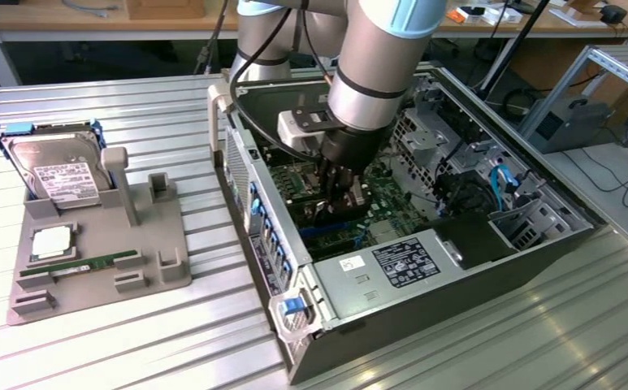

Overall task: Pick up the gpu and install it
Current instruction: 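Insert the gpu into the slot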

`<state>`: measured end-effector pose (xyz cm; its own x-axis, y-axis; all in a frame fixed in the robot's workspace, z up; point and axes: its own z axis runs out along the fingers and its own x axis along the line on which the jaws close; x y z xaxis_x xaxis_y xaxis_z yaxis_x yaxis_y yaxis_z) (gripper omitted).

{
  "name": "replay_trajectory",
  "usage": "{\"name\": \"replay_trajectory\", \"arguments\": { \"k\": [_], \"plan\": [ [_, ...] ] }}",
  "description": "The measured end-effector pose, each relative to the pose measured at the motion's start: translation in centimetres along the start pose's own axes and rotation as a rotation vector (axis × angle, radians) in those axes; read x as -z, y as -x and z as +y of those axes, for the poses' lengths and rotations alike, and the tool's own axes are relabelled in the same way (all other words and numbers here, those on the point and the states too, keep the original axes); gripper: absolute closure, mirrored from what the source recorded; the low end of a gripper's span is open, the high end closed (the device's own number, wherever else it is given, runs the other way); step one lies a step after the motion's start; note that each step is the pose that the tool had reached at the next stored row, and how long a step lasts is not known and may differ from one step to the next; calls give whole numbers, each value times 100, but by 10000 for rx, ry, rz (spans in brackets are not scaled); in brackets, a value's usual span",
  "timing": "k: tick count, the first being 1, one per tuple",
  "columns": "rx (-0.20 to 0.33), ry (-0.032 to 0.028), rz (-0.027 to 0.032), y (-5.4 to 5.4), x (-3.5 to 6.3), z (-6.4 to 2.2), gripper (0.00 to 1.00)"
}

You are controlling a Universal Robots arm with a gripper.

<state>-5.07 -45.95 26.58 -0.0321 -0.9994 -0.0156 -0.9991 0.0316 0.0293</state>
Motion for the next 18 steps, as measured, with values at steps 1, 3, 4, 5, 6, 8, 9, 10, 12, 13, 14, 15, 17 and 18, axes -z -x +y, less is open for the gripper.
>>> {"name": "replay_trajectory", "arguments": {
  "k": [1,3,4,5,6,8,9,10,12,13,14,15,17,18],
  "plan": [
    [0,0,-1,-1,-4,0,73],
    [0,0,-3,-4,-12,0,73],
    [0,0,-5,-9,-22,-1,73],
    [0,1,-6,-11,-29,-1,73],
    [0,1,-5,-12,-32,-1,73],
    [0,1,-5,-12,-33,-1,73],
    [1,1,-5,-12,-33,-1,73],
    [0,1,-6,-12,-33,-1,73],
    [0,0,-6,-12,-33,-1,73],
    [0,1,-6,-12,-33,-1,73],
    [0,0,-6,-12,-33,-1,73],
    [0,0,-7,-11,-34,-2,73],
    [1,0,-7,-9,-37,-2,73],
    [1,0,-7,-5,-42,-2,73]
  ]
}}
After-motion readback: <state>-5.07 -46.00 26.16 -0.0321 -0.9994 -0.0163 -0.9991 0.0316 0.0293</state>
